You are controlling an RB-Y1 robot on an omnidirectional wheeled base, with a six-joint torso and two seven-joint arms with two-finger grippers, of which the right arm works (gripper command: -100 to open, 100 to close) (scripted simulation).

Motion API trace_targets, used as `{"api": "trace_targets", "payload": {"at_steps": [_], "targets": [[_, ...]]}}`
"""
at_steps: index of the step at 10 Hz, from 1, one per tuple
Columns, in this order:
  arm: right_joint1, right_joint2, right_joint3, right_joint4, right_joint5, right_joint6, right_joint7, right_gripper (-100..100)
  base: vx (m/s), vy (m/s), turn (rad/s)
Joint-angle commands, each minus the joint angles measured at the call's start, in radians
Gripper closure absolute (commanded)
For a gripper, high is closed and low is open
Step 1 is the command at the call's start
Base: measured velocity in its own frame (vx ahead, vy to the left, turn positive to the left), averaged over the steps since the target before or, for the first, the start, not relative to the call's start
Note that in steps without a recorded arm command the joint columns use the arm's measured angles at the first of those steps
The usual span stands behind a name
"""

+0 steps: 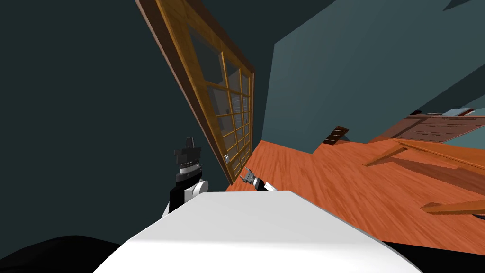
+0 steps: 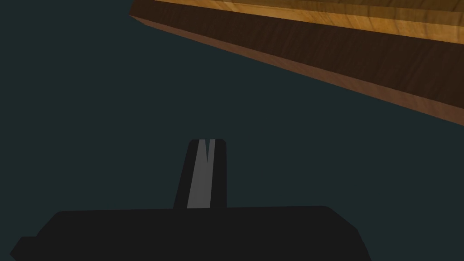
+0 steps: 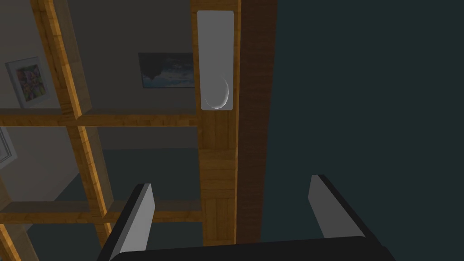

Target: Pull the door open

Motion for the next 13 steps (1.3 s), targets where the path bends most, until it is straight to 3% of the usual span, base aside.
{"api": "trace_targets", "payload": {"at_steps": [1, 5, 6, 9, 10, 13], "targets": [[-0.022, 0.029, -0.013, 0.03, -0.009, -0.007, 0.017, -100, 0.148, 0.026, 0.157], [-0.037, 0.062, -0.022, 0.046, -0.015, -0.009, 0.029, -100, 0.151, 0.073, 0.098], [-0.031, 0.054, -0.02, 0.038, -0.014, -0.009, 0.024, -100, 0.071, 0.039, 0.009], [-0.03, 0.035, -0.067, 0.032, -0.015, -0.003, 0.031, -100, -0.122, -0.088, 0.193], [-0.03, 0.035, -0.067, 0.032, -0.015, -0.003, 0.031, -100, -0.131, -0.076, 0.08], [-0.029, 0.018, -0.118, 0.025, -0.017, 0.004, 0.038, -100, -0.102, -0.052, 0.176]]}}
